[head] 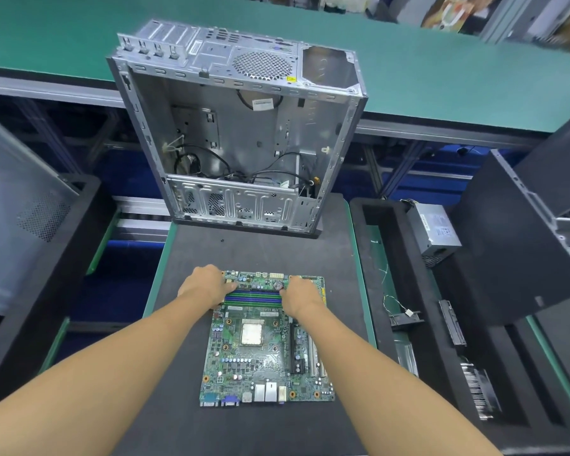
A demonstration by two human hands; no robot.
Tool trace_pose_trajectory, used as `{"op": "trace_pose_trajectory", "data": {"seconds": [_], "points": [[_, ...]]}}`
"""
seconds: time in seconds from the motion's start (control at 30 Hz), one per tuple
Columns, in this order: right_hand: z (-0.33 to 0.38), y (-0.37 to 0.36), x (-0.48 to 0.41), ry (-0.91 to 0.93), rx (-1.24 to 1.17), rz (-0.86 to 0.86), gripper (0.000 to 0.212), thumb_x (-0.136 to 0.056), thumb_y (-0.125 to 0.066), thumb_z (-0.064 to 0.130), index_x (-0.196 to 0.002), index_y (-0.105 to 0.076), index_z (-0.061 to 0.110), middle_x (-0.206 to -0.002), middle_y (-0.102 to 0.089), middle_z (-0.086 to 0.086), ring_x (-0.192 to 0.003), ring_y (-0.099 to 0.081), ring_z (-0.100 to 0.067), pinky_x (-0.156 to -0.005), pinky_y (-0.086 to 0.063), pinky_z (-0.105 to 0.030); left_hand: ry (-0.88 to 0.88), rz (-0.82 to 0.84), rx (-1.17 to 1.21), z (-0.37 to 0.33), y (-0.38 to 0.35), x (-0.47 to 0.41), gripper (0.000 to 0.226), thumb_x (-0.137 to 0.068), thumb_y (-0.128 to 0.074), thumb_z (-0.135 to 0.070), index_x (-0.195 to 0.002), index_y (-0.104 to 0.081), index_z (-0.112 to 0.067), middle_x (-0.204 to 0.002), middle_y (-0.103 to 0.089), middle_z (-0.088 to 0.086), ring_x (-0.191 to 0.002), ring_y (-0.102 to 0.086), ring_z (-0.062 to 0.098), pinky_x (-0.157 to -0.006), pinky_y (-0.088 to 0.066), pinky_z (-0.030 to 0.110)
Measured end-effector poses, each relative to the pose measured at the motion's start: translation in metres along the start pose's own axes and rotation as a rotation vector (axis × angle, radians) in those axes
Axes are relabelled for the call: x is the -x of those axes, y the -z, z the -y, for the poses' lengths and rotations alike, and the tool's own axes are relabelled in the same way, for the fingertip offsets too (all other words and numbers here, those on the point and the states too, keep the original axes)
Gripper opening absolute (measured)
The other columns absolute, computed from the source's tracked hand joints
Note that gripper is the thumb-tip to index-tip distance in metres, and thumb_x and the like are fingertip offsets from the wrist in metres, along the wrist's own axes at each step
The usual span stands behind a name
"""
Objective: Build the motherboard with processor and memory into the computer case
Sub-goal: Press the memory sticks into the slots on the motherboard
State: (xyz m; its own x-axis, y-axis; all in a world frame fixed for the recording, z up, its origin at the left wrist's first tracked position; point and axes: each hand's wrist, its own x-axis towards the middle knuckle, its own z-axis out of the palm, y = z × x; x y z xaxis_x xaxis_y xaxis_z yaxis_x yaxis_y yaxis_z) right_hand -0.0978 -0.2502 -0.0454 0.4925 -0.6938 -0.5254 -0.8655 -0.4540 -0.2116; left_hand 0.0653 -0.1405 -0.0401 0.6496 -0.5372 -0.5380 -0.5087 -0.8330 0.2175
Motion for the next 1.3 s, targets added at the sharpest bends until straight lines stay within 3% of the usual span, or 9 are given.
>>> {"op": "trace_pose_trajectory", "data": {"seconds": [0.07, 0.17, 0.27, 0.43, 0.53, 0.73, 0.93, 1.07, 1.3], "points": [[-0.007, 0.001, 0.003, 0.006, -0.014, 0.006, 0.026, -0.104, -0.050, 0.018, -0.119, -0.062, 0.000, -0.120, -0.066, -0.016, -0.109, -0.065, -0.034, -0.079, -0.051, -0.035, -0.004, -0.004, 0.068, 0.008, 0.000, 0.001, 0.050, -0.094, -0.050, -0.052, -0.075, -0.059, -0.007, -0.070, -0.067, 0.011, -0.067, -0.066, 0.023, -0.062, -0.053, 0.030], [-0.028, 0.002, 0.014, -0.021, -0.059, -0.050, 0.020, -0.101, -0.049, 0.011, -0.115, -0.060, 0.003, -0.116, -0.066, -0.017, -0.105, -0.065, -0.037, -0.076, -0.048, -0.036, 0.040, -0.105, 0.229, 0.027, -0.003, 0.006, 0.051, -0.097, -0.042, -0.047, -0.087, -0.064, -0.002, -0.087, -0.069, 0.018, -0.084, -0.066, 0.034, -0.080, -0.056, 0.041], [-0.059, -0.004, 0.027, 0.025, -0.093, -0.084, 0.021, -0.100, -0.043, 0.007, -0.118, -0.053, 0.005, -0.114, -0.064, -0.016, -0.101, -0.064, -0.035, -0.076, -0.051, -0.037, 0.052, -0.119, 0.342, 0.042, -0.015, 0.017, 0.046, -0.099, -0.043, -0.042, -0.091, -0.066, -0.004, -0.091, -0.071, 0.014, -0.094, -0.064, 0.034, -0.081, -0.052, 0.036], [-0.095, -0.025, 0.051, 0.076, -0.157, -0.129, 0.020, -0.100, -0.048, 0.015, -0.119, -0.055, 0.012, -0.121, -0.053, -0.005, -0.111, -0.055, -0.025, -0.095, -0.048, -0.038, 0.109, -0.105, 0.488, 0.034, -0.037, 0.033, 0.040, -0.095, -0.050, -0.036, -0.072, -0.063, -0.006, -0.081, -0.071, 0.016, -0.084, -0.067, 0.035, -0.083, -0.055, 0.037], [-0.103, -0.033, 0.058, 0.135, -0.162, -0.145, 0.021, -0.101, -0.048, 0.015, -0.121, -0.054, 0.011, -0.123, -0.048, -0.006, -0.116, -0.049, -0.026, -0.100, -0.045, -0.038, 0.154, -0.125, 0.568, 0.026, -0.045, 0.040, 0.034, -0.090, -0.054, -0.029, -0.070, -0.067, -0.005, -0.072, -0.068, 0.012, -0.073, -0.064, 0.029, -0.076, -0.055, 0.033], [-0.095, -0.039, 0.068, 0.213, -0.141, -0.202, 0.023, -0.101, -0.051, 0.022, -0.121, -0.054, 0.012, -0.125, -0.047, -0.007, -0.117, -0.046, -0.027, -0.098, -0.045, -0.039, 0.263, -0.172, 0.746, 0.033, -0.059, 0.047, 0.025, -0.083, -0.057, -0.026, -0.075, -0.064, -0.003, -0.075, -0.064, 0.016, -0.065, -0.056, 0.027, -0.074, -0.058, 0.045], [-0.082, -0.052, 0.082, 0.176, -0.109, -0.226, 0.025, -0.101, -0.052, 0.032, -0.120, -0.051, 0.015, -0.129, -0.042, -0.006, -0.117, -0.042, -0.025, -0.099, -0.045, -0.037, 0.282, -0.019, 0.894, 0.042, -0.061, 0.051, 0.017, -0.086, -0.058, -0.017, -0.087, -0.062, -0.001, -0.091, -0.064, 0.017, -0.085, -0.063, 0.030, -0.069, -0.060, 0.040], [-0.064, -0.059, 0.092, 0.138, -0.039, -0.287, 0.026, -0.100, -0.049, 0.041, -0.116, -0.053, 0.021, -0.126, -0.040, -0.003, -0.115, -0.039, -0.023, -0.098, -0.039, -0.037, 0.272, 0.027, 1.019, 0.044, -0.058, 0.060, 0.008, -0.081, -0.064, -0.004, -0.074, -0.063, -0.007, -0.065, -0.064, 0.007, -0.065, -0.057, 0.019, -0.054, -0.053, 0.027], [-0.023, -0.072, 0.102, 0.264, -0.001, -0.034, 0.021, -0.099, -0.049, 0.033, -0.113, -0.060, 0.023, -0.122, -0.053, -0.002, -0.119, -0.045, -0.026, -0.102, -0.034, -0.039, 0.144, 0.115, 0.994, 0.061, -0.056, 0.062, 0.012, -0.092, -0.054, -0.010, -0.095, -0.066, -0.009, -0.090, -0.065, 0.009, -0.081, -0.058, 0.020, -0.070, -0.053, 0.031]]}}
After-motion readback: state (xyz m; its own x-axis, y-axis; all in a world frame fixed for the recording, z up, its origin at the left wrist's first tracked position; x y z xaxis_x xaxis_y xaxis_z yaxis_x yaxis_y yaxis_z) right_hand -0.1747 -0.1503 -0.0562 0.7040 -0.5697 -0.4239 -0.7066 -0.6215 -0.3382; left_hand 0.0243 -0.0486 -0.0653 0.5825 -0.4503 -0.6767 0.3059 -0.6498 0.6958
